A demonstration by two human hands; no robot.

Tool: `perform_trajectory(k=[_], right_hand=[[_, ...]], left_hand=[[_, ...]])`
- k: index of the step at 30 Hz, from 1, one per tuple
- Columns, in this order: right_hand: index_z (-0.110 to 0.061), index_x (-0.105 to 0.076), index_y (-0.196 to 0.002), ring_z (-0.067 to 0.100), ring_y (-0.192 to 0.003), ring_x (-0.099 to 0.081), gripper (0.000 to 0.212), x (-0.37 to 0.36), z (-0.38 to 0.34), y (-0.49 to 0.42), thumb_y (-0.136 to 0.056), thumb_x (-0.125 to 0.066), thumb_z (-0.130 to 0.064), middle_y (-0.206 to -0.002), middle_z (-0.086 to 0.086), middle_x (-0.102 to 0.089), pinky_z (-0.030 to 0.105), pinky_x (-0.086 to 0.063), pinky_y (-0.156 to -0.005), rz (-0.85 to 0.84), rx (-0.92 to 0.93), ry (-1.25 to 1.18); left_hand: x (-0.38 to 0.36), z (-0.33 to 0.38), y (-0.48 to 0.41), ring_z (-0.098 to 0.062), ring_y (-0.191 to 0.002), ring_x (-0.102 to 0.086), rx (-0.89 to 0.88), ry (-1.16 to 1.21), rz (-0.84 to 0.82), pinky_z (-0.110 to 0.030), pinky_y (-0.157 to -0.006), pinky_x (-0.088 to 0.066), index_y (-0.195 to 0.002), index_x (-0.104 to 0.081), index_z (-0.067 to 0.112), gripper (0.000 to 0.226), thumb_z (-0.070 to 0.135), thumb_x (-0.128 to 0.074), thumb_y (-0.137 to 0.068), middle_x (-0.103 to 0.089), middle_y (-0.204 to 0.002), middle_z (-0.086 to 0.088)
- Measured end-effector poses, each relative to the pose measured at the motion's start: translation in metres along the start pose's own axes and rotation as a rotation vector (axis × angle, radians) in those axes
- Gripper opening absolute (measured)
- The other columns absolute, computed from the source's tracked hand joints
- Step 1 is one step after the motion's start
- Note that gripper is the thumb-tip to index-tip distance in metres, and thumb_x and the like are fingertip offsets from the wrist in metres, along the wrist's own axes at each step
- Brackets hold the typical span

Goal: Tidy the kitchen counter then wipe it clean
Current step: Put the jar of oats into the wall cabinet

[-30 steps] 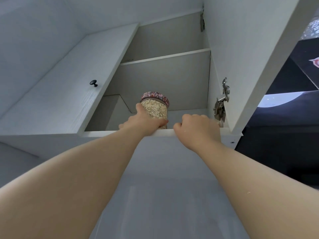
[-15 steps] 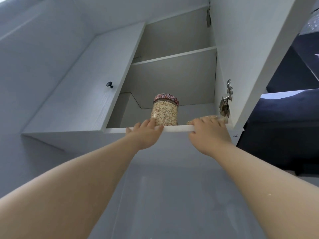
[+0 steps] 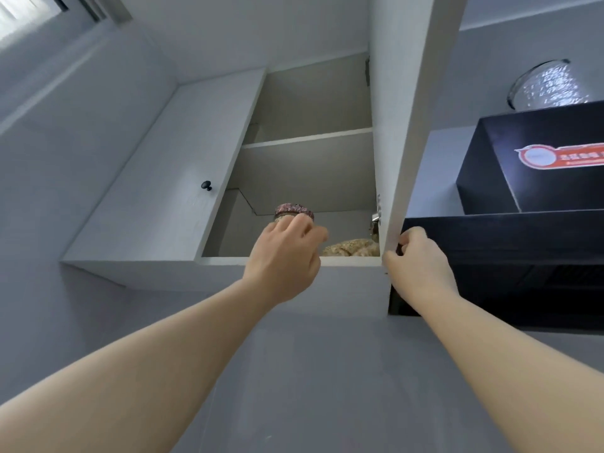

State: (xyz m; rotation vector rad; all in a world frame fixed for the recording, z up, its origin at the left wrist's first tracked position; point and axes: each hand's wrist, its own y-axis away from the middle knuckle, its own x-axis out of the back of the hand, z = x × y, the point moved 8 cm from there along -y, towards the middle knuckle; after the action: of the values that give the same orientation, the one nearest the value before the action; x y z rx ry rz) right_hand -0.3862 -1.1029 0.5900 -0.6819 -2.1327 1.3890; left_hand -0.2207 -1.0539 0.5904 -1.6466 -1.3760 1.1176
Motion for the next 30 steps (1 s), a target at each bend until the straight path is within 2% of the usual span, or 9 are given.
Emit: perform_trajectory(k=[5,9,11,14,18,20,22,26,30], right_hand=[[-0.021,-0.036,-0.136,0.021,-0.104,-0.051,0.044,0.038,-0.037,0.005,-0.094,-0.041,-0.011,-0.126,0.004,-0.052,0.029,-0.037,-0.077,0.084,0.196,-0.287],[-0.023,-0.037,-0.139,0.016,-0.105,-0.051,0.049,0.043,-0.052,0.017,-0.093,-0.037,-0.006,-0.128,0.0,-0.053,0.028,-0.042,-0.084,0.053,0.221,-0.432],[-0.03,-0.033,-0.143,0.019,-0.107,-0.055,0.058,0.04,-0.051,0.021,-0.091,-0.035,-0.004,-0.134,0.0,-0.052,0.027,-0.049,-0.082,0.001,0.202,-0.473],[-0.035,-0.028,-0.146,0.009,-0.101,-0.049,0.057,0.039,-0.047,0.02,-0.095,-0.034,-0.009,-0.139,-0.006,-0.049,0.009,-0.036,-0.064,-0.031,0.161,-0.505],[-0.034,-0.027,-0.147,0.005,-0.114,-0.044,0.062,0.04,-0.051,0.026,-0.093,-0.034,-0.005,-0.146,-0.008,-0.041,0.005,-0.035,-0.061,-0.039,0.174,-0.504],[-0.033,-0.028,-0.147,0.001,-0.105,-0.042,0.063,0.039,-0.057,0.03,-0.091,-0.035,-0.003,-0.147,-0.007,-0.04,0.001,-0.037,-0.06,-0.062,0.199,-0.47],[-0.03,-0.029,-0.146,0.005,-0.106,-0.045,0.061,0.035,-0.067,0.034,-0.092,-0.036,-0.004,-0.146,-0.007,-0.04,0.003,-0.042,-0.073,-0.091,0.247,-0.43],[-0.026,-0.025,-0.148,0.014,-0.131,-0.04,0.059,0.012,-0.089,0.039,-0.093,-0.038,-0.009,-0.15,-0.009,-0.034,0.036,-0.039,-0.105,-0.153,0.353,-0.269],[-0.025,-0.013,-0.15,0.016,-0.143,-0.021,0.063,-0.021,-0.102,0.039,-0.093,-0.039,-0.016,-0.157,-0.007,-0.015,0.037,-0.026,-0.114,-0.206,0.441,-0.024]], left_hand=[[0.055,0.04,-0.019,-0.02,-0.095,-0.047,-0.197,-0.048,0.277,-0.032,-0.08,-0.04,-0.099,-0.054,0.021,0.028,0.015,-0.044,-0.074,-0.048,-0.102,0.001],[0.095,0.079,-0.024,-0.023,-0.124,-0.044,-0.435,-0.191,0.451,-0.039,-0.104,-0.032,-0.121,-0.05,0.02,0.044,0.005,-0.034,-0.083,-0.045,-0.13,0.002],[0.098,0.09,-0.03,-0.025,-0.134,-0.033,-0.494,-0.43,0.415,-0.047,-0.114,-0.016,-0.137,-0.04,0.016,0.048,0.007,-0.028,-0.091,-0.035,-0.143,0.003],[0.102,0.08,-0.046,-0.024,-0.139,-0.019,-0.431,-0.678,0.346,-0.052,-0.113,0.002,-0.146,-0.027,0.015,0.055,0.009,-0.027,-0.091,-0.02,-0.151,0.004],[0.105,0.075,-0.051,-0.027,-0.139,-0.017,-0.431,-0.781,0.326,-0.057,-0.111,0.003,-0.142,-0.032,0.018,0.053,0.013,-0.038,-0.089,-0.022,-0.149,0.002],[0.109,0.073,-0.048,-0.029,-0.137,-0.022,-0.396,-0.75,0.356,-0.058,-0.111,0.0,-0.131,-0.042,0.015,0.045,0.013,-0.043,-0.086,-0.032,-0.14,-0.001],[0.113,0.064,-0.043,-0.03,-0.135,-0.028,-0.34,-0.682,0.369,-0.057,-0.111,-0.004,-0.117,-0.052,0.013,0.034,0.01,-0.041,-0.085,-0.047,-0.13,-0.005],[0.112,0.027,-0.023,-0.03,-0.129,-0.04,-0.164,-0.589,0.367,-0.059,-0.11,-0.013,-0.106,-0.063,0.013,0.04,0.011,-0.026,-0.089,-0.054,-0.118,-0.006],[0.094,-0.013,-0.003,-0.029,-0.131,-0.035,0.018,-0.544,0.206,-0.057,-0.111,-0.002,-0.115,-0.049,0.015,0.047,0.012,-0.019,-0.079,-0.052,-0.121,-0.006]])
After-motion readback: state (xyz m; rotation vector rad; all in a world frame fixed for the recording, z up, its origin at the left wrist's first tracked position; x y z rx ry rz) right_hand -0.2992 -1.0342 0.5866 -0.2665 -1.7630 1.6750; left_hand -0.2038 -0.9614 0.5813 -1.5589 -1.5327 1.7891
